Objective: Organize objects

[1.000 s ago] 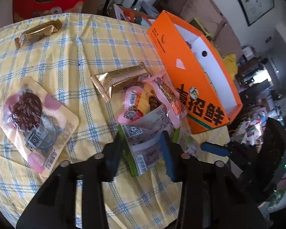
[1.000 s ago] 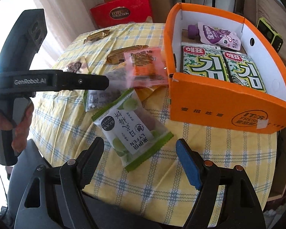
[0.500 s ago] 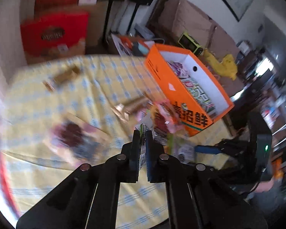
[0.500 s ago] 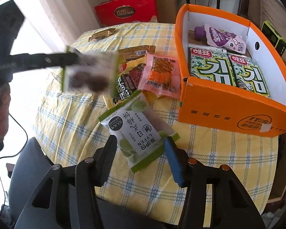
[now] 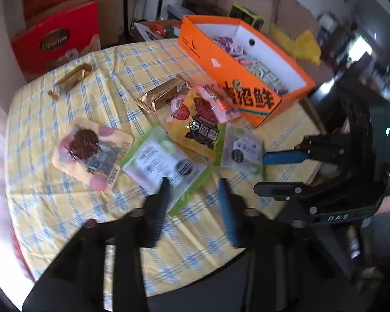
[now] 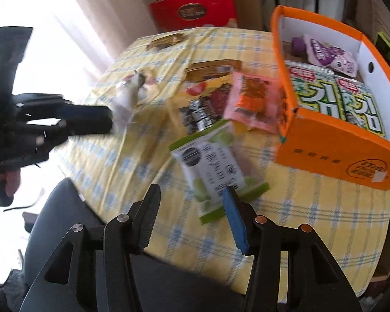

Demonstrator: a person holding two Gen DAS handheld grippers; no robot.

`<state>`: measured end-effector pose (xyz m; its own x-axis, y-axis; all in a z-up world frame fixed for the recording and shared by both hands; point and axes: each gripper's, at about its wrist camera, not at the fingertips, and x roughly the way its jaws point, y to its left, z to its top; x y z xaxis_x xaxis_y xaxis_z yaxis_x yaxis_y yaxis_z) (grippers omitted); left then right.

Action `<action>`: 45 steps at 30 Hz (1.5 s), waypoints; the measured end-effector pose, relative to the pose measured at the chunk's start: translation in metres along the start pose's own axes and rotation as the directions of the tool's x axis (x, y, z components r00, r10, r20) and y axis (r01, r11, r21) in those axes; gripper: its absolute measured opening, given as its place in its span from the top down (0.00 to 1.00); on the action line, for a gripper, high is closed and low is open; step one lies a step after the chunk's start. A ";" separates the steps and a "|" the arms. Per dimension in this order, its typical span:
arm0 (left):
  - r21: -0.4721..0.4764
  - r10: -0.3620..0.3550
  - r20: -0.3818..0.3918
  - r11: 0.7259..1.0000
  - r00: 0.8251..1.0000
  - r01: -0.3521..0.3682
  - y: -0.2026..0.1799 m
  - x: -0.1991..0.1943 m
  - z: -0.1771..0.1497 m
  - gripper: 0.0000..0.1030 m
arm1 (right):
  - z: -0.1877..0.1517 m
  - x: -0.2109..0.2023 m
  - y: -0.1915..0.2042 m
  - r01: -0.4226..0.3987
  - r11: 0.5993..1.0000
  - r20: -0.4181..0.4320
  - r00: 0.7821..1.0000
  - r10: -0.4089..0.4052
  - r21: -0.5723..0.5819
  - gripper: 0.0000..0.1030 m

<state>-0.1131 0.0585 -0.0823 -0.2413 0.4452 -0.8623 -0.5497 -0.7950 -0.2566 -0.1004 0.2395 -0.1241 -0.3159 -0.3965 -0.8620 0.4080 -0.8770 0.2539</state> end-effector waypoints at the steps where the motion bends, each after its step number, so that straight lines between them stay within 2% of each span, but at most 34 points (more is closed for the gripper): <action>1: -0.027 -0.010 0.018 1.000 1.000 0.011 0.004 -0.003 0.000 0.56 | 0.000 -0.004 0.000 0.015 1.000 0.006 1.000 -0.015 -0.001 0.50; 3: -0.113 -0.034 0.057 0.993 0.998 0.040 0.019 -0.011 0.002 0.52 | 0.001 -0.012 -0.003 0.068 0.998 0.031 0.997 -0.068 -0.005 0.50; 5: -0.196 -0.039 0.075 0.979 0.996 0.053 0.033 -0.012 0.004 0.38 | 0.003 -0.016 -0.006 0.133 0.991 0.047 0.990 -0.132 -0.019 0.48; 7: -0.246 -0.027 0.067 0.968 0.997 0.042 0.043 -0.008 0.006 0.36 | 0.006 -0.013 -0.008 0.136 0.990 0.042 0.990 -0.135 -0.021 0.44; 11: -0.318 -0.028 0.029 0.947 0.999 0.035 0.055 0.009 0.013 0.30 | 0.011 0.000 -0.004 0.155 0.987 0.027 0.988 -0.154 -0.050 0.44; 13: -0.331 -0.009 0.004 0.944 1.000 0.010 0.053 0.019 0.016 0.30 | 0.013 0.006 -0.002 0.156 0.986 0.025 0.988 -0.155 -0.060 0.43; 17: -0.325 0.023 -0.044 0.945 0.999 -0.036 0.043 0.036 0.021 0.27 | 0.016 0.017 0.001 0.187 0.979 0.029 0.982 -0.185 -0.077 0.32; 26: -0.257 0.130 -0.102 0.954 0.986 -0.153 0.022 0.058 0.025 0.27 | 0.019 0.028 -0.003 0.206 0.975 0.028 0.978 -0.204 -0.078 0.31; 30: -0.265 0.136 -0.097 0.951 0.986 -0.157 0.023 0.062 0.024 0.27 | 0.020 0.029 -0.002 0.213 0.974 0.026 0.977 -0.212 -0.082 0.31; 33: -0.249 0.149 -0.098 0.954 0.984 -0.169 0.021 0.063 0.024 0.28 | 0.020 0.028 -0.003 0.213 0.975 0.027 0.977 -0.211 -0.072 0.37; 35: -0.221 0.186 -0.094 0.954 0.978 -0.203 0.018 0.063 0.023 0.37 | 0.021 0.026 -0.003 0.217 0.974 0.031 0.976 -0.216 -0.056 0.48; 37: -0.213 0.179 -0.084 0.958 0.980 -0.194 0.018 0.061 0.021 0.41 | 0.022 0.023 -0.005 0.194 0.980 0.029 0.981 -0.194 -0.034 0.51; 41: -0.219 0.172 -0.060 0.959 0.983 -0.181 0.019 0.054 0.018 0.55 | 0.022 0.019 -0.006 0.169 0.985 0.030 0.985 -0.169 -0.019 0.53; 45: -0.218 0.166 -0.038 0.961 0.985 -0.170 0.018 0.042 0.014 0.60 | 0.020 0.010 -0.004 0.145 0.989 0.046 0.988 -0.145 -0.008 0.54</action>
<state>-0.1447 0.0689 -0.1171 -0.2986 0.2913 -0.9088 -0.3133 -0.9294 -0.1950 -0.1222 0.2338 -0.1254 -0.4110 -0.2773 -0.8684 0.3643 -0.9232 0.1224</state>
